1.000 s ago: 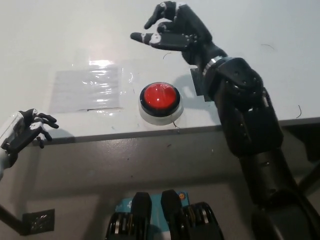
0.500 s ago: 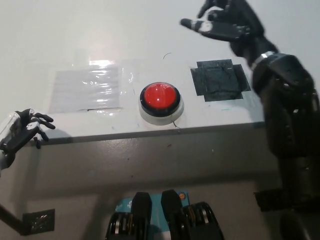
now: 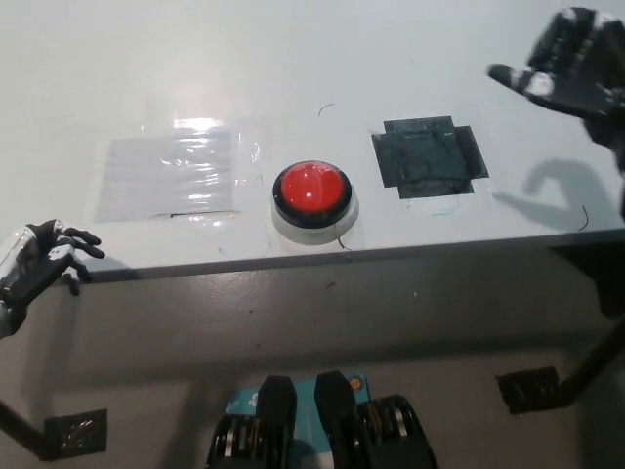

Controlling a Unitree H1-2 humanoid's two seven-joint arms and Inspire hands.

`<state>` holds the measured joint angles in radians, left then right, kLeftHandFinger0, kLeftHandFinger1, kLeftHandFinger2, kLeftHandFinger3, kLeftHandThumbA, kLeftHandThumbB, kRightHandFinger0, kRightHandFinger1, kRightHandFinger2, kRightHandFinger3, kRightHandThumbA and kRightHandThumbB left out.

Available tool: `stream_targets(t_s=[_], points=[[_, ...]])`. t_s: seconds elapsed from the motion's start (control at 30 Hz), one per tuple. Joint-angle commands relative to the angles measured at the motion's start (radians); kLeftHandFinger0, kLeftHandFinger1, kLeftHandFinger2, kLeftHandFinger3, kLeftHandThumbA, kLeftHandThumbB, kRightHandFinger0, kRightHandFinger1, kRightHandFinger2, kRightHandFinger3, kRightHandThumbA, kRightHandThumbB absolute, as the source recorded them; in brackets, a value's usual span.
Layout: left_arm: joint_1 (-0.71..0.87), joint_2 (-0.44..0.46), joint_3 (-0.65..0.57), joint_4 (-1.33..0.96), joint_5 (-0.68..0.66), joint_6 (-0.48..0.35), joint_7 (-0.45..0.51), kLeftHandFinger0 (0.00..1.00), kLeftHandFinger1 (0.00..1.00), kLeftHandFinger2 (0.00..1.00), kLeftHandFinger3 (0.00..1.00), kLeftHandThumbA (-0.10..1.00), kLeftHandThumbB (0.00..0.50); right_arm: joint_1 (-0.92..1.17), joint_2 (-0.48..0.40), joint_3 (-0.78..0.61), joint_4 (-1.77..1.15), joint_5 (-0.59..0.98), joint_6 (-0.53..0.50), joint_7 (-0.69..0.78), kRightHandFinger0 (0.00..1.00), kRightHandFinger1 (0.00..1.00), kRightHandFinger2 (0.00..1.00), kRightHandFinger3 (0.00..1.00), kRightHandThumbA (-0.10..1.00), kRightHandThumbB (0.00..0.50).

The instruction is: The robot uses its right hand to make a fist and press the red button kept in the middle of the desk

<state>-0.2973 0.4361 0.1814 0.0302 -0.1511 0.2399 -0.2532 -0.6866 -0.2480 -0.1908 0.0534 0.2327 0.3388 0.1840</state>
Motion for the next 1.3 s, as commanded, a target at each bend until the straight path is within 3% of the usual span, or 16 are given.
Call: stream_targets(t_s=[0.0,0.03,0.2,0.33,0.53,0.73,0.9,1.07,1.27], points=[[-0.007,0.029,0.017,-0.011,-0.004,-0.022,0.005,0.27,0.33,0.45,0.58,0.5,0.0,0.03,-0.044,-0.039,-0.104,0.047,0.04,0.0,0.27,0.41,0.46,0.61,1.0,0.5],[-0.006,0.029,0.017,-0.017,-0.004,-0.01,0.007,0.28,0.34,0.45,0.58,0.5,0.0,0.061,-0.057,-0.052,-0.131,0.056,0.049,0.002,0.35,0.52,0.56,0.7,1.0,0.494],[-0.005,0.027,0.019,-0.032,-0.003,0.014,0.013,0.28,0.34,0.46,0.58,0.49,0.0,0.148,-0.09,-0.096,-0.179,0.087,0.058,0.01,0.54,0.74,0.81,0.86,1.0,0.491],[-0.015,0.035,0.023,-0.02,0.001,0.015,0.015,0.28,0.34,0.46,0.58,0.47,0.0,0.216,-0.104,-0.124,-0.206,0.091,0.062,-0.001,0.7,0.82,0.87,0.94,1.0,0.494],[-0.016,0.033,0.03,-0.017,-0.013,0.002,0.006,0.28,0.34,0.46,0.56,0.47,0.0,0.303,-0.082,-0.156,-0.24,0.1,0.067,-0.029,0.72,0.83,0.86,0.94,1.0,0.436],[-0.027,0.031,0.033,-0.008,-0.021,-0.015,-0.002,0.25,0.32,0.43,0.53,0.42,0.0,0.371,-0.048,-0.171,-0.235,0.107,0.04,-0.048,0.67,0.8,0.82,0.92,1.0,0.464],[-0.022,0.035,0.028,-0.02,-0.013,-0.008,-0.002,0.24,0.31,0.42,0.55,0.46,0.0,0.423,-0.029,-0.188,-0.235,0.116,0.029,-0.053,0.72,0.8,0.8,0.91,1.0,0.45],[-0.019,0.032,0.029,-0.023,-0.008,-0.011,0.003,0.23,0.31,0.42,0.55,0.48,0.0,0.449,-0.028,-0.204,-0.222,0.132,0.02,-0.052,0.68,0.77,0.78,0.89,1.0,0.477],[-0.017,0.037,0.025,-0.023,-0.003,-0.016,0.0,0.25,0.32,0.45,0.59,0.49,0.0,0.454,-0.02,-0.215,-0.223,0.151,0.025,-0.057,0.66,0.76,0.75,0.88,1.0,0.456]])
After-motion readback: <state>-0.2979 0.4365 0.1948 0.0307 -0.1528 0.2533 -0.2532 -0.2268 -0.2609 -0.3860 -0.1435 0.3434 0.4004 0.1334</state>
